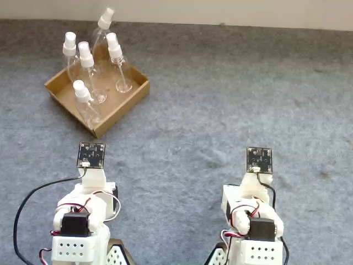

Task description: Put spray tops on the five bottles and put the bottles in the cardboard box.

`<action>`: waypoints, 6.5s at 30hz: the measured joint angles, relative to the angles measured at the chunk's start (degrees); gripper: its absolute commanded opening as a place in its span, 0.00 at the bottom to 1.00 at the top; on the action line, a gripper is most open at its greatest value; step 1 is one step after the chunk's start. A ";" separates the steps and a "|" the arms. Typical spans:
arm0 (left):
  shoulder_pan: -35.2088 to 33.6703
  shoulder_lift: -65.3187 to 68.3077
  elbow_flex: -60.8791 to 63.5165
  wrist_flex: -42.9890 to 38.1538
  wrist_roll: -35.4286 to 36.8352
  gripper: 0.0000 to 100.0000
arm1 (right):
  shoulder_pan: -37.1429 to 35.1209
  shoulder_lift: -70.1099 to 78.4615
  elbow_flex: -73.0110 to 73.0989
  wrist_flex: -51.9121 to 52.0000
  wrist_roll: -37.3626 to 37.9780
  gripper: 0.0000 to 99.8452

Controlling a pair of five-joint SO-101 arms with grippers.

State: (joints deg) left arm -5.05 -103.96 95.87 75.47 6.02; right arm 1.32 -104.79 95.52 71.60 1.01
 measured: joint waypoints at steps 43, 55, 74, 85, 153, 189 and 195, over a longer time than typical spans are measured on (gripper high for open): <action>0.00 0.00 0.00 0.00 0.00 0.01 | 0.00 0.00 0.00 0.00 0.00 0.02; 0.00 0.00 0.00 0.00 0.00 0.01 | 0.00 0.00 0.00 0.00 0.00 0.02; 0.00 0.00 0.00 0.00 0.00 0.01 | 0.00 0.00 0.00 0.00 0.00 0.02; 0.00 0.00 0.00 0.00 0.00 0.01 | 0.00 0.00 0.00 0.00 0.00 0.02; 0.00 0.00 0.00 0.00 0.00 0.01 | 0.00 0.00 0.00 0.00 0.00 0.02; 0.00 0.00 0.00 0.00 0.00 0.01 | 0.00 0.00 0.00 0.00 0.00 0.02; 0.00 0.00 0.00 0.00 0.00 0.01 | 0.00 0.00 0.00 0.00 0.00 0.02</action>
State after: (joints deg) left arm -5.05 -103.96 95.87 75.47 6.02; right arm 1.32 -104.79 95.52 71.60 1.01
